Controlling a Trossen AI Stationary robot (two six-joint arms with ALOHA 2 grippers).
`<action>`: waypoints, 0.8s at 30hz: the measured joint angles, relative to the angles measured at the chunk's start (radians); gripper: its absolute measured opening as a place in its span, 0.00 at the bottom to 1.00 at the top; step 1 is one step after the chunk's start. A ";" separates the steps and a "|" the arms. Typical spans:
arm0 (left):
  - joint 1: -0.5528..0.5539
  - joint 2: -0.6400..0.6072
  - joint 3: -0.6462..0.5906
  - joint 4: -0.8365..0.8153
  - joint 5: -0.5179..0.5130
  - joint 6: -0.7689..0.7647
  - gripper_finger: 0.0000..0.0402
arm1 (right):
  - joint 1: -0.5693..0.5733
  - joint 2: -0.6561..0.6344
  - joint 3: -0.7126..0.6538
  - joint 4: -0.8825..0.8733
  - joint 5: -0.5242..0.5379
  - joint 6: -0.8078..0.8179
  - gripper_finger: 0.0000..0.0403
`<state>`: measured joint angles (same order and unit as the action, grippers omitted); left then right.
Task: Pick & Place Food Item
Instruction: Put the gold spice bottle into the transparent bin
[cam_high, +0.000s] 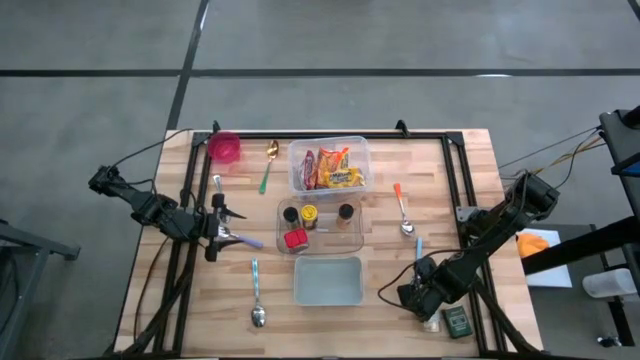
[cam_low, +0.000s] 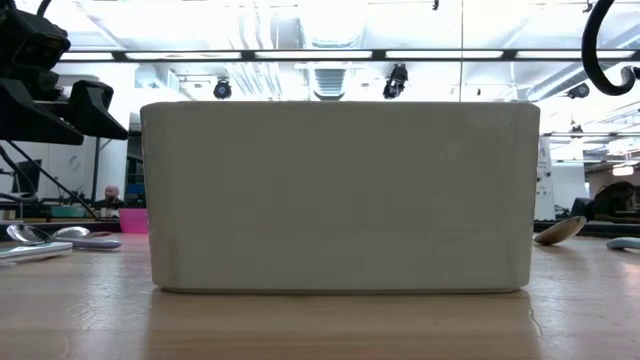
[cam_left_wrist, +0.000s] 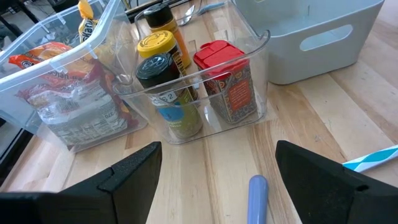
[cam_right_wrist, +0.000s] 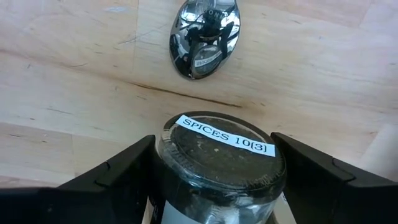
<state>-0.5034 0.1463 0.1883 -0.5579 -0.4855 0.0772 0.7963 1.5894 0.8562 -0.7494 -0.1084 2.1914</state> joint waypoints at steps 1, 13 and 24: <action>0.000 0.000 0.000 0.000 0.000 0.000 0.79 | 0.000 0.000 0.000 0.000 0.001 0.000 0.70; 0.000 0.000 0.000 0.000 0.000 0.000 0.79 | 0.000 0.000 0.000 -0.009 0.004 -0.003 0.70; 0.001 0.000 0.000 0.000 0.000 0.000 0.79 | -0.005 -0.015 0.000 -0.022 0.131 -0.045 0.71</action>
<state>-0.5024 0.1463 0.1883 -0.5578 -0.4855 0.0772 0.7918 1.5747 0.8566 -0.7712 0.0224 2.1466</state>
